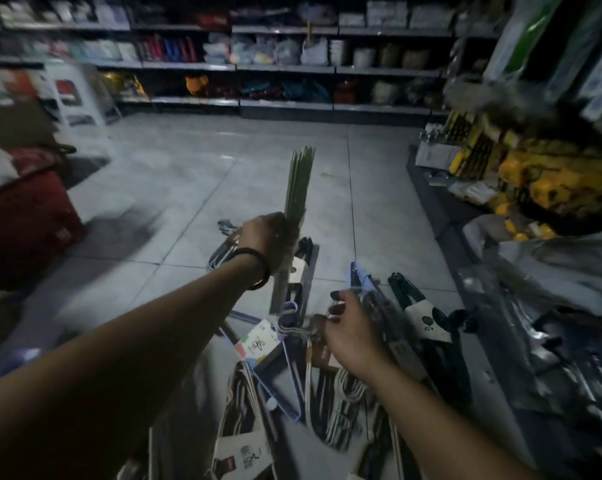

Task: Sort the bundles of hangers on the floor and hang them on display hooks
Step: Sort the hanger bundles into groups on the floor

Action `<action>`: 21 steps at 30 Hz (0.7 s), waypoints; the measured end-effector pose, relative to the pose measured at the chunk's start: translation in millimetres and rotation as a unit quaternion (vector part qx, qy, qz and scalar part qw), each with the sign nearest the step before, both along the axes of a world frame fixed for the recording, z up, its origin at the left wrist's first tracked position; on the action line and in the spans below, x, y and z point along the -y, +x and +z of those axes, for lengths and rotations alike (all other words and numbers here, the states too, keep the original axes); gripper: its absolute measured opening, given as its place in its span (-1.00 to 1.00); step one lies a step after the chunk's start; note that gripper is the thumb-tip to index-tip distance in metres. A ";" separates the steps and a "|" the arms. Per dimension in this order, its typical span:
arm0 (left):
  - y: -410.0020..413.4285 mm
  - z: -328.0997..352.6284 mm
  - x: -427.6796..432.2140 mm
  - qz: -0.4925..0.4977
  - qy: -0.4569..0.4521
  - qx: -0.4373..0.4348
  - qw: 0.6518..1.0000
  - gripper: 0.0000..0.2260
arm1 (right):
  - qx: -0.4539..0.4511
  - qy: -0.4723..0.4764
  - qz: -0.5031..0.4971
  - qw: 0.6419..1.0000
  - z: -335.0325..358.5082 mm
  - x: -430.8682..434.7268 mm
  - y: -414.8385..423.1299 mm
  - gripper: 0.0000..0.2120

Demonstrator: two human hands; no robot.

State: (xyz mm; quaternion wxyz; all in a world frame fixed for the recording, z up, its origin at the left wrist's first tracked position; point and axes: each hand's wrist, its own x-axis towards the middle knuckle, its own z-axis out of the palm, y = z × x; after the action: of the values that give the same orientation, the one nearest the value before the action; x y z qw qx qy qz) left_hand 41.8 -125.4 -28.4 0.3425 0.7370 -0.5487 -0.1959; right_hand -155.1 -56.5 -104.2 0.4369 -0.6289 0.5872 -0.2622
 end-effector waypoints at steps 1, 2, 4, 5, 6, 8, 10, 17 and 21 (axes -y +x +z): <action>-10.9 24.0 -22.2 -0.005 -0.006 -0.002 1.000 -0.76 | -0.010 -0.024 0.001 1.000 13.3 -13.9 -2.7 -0.44; -18.0 38.5 -42.0 -0.018 -0.021 -0.042 0.999 -0.83 | -0.024 -0.048 0.007 0.999 23.6 -26.9 -6.8 -0.37; -35.2 60.1 -74.6 -0.025 -0.032 -0.151 0.988 -0.98 | -0.056 -0.086 0.022 0.994 41.8 -55.2 -12.2 -0.23; -43.7 69.3 -91.2 -0.026 -0.026 -0.196 0.980 -0.96 | -0.059 -0.102 0.029 0.993 49.7 -71.2 -16.2 -0.19; -52.4 72.2 -103.8 -0.028 -0.019 -0.225 0.974 -0.92 | -0.038 -0.113 0.030 0.992 54.6 -84.3 -19.7 -0.20; -72.0 79.6 -133.4 -0.032 -0.002 -0.265 0.964 -0.82 | -0.028 -0.140 0.025 0.989 61.1 -109.0 -29.2 -0.32; -91.9 85.1 -160.6 -0.031 -0.003 -0.269 0.963 -0.79 | -0.094 -0.169 -0.002 0.981 66.2 -126.4 -42.1 -0.37; -122.5 53.2 -237.9 -0.059 -0.017 -0.297 0.953 -0.83 | -0.112 -0.115 -0.059 0.985 45.7 -180.0 -111.1 -0.48; -123.3 2.9 -279.9 0.045 0.006 -0.162 0.986 -0.85 | -0.051 -0.038 -0.082 0.995 12.9 -219.9 -148.5 -0.56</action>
State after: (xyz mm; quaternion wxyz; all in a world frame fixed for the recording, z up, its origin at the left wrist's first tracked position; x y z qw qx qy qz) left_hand -81.6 154.5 -25.5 0.4313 0.7216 -0.4508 -0.3002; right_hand -303.7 163.3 -91.3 0.3592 -0.6074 0.6478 -0.2871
